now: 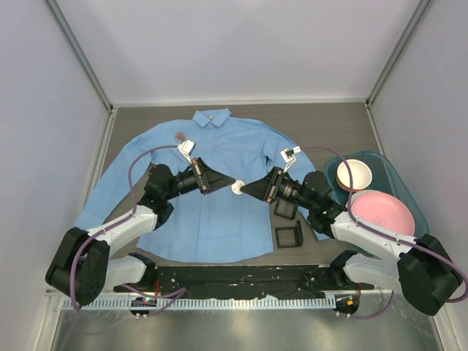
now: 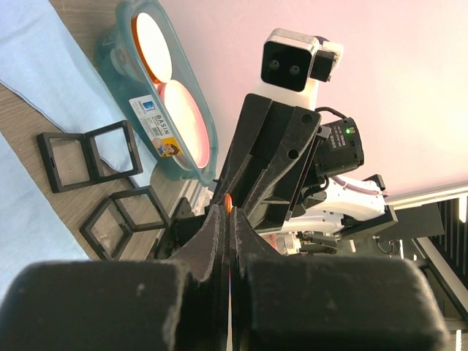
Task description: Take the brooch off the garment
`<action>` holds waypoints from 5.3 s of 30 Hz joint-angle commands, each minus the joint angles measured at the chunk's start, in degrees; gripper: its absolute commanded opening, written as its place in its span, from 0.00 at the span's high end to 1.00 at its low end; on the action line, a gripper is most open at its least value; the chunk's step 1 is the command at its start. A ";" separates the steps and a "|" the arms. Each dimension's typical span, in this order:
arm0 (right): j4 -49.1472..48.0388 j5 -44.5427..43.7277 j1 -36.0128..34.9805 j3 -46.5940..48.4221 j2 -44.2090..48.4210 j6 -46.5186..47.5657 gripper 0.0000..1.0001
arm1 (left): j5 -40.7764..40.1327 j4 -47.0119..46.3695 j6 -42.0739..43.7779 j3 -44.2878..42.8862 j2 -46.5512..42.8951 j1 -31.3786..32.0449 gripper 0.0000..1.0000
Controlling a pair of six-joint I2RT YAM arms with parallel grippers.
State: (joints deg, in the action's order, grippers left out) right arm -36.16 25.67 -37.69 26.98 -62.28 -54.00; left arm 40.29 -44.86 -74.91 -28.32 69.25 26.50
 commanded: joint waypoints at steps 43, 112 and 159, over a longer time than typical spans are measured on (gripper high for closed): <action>96.20 -60.82 -16.45 39.74 -25.60 18.40 0.99 | -14.63 54.45 40.29 -7.90 -18.45 -5.23 0.42; 91.88 -74.36 -15.22 38.32 -42.04 20.60 0.98 | -12.87 53.91 40.72 -7.19 -16.43 -5.32 0.43; 66.24 -44.49 -15.48 33.31 -18.59 26.23 0.57 | -18.32 56.10 30.27 -10.00 -13.02 -8.65 0.37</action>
State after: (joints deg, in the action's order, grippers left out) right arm 41.76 -25.50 -53.25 61.69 -85.47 -26.26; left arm 25.47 11.42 -38.76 -35.29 53.74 20.21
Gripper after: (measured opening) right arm 0.426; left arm 0.631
